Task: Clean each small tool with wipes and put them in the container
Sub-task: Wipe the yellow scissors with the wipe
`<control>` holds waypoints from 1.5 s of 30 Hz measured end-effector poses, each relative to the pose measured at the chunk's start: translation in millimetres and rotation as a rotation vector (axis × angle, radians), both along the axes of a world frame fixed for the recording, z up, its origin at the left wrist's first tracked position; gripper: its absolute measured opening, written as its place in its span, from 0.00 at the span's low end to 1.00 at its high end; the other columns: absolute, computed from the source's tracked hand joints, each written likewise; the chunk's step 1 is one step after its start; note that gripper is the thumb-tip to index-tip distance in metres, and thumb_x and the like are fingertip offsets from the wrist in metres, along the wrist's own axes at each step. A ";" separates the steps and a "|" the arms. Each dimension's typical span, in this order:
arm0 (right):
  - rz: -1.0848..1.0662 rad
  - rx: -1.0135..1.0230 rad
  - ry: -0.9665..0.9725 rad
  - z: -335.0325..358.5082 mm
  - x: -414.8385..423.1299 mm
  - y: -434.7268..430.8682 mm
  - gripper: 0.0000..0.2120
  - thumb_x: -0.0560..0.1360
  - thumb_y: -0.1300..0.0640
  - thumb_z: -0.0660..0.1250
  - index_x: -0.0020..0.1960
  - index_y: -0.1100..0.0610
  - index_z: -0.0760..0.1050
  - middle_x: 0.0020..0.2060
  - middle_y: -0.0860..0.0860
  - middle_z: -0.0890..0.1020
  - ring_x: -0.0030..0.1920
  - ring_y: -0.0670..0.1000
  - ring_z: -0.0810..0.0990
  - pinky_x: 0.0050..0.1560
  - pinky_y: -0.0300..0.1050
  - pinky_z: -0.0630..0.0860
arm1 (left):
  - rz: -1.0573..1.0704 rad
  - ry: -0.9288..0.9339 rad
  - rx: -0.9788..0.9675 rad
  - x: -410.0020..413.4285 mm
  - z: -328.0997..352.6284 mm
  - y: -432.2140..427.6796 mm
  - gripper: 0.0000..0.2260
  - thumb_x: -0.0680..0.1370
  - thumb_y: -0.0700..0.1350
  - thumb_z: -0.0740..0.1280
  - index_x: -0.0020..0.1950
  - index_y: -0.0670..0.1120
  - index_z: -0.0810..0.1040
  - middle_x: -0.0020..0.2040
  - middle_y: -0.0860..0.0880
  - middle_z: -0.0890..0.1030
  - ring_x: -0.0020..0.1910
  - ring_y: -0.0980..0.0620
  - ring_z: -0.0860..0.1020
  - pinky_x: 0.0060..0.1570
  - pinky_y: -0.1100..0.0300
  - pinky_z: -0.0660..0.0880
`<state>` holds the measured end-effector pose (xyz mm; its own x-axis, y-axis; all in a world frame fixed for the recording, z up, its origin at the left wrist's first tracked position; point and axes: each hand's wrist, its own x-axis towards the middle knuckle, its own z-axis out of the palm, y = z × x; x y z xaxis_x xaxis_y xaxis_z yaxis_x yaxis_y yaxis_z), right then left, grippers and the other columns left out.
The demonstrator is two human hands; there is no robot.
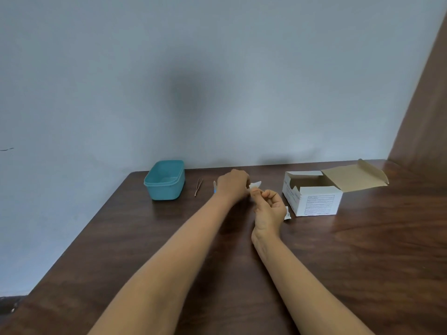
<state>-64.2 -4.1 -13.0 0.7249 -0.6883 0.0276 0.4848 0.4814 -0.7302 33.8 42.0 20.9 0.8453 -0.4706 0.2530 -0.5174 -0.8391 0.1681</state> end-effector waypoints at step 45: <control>0.368 -0.235 0.149 -1.3 -100.7 3.6 0.13 0.68 0.68 0.74 0.36 0.56 0.71 0.27 0.49 0.76 0.28 0.44 0.69 0.33 0.37 0.66 | 0.100 0.920 -1.945 -193.7 -23.5 77.0 0.09 0.84 0.39 0.54 0.56 0.39 0.72 0.50 0.42 0.82 0.48 0.51 0.81 0.50 0.59 0.78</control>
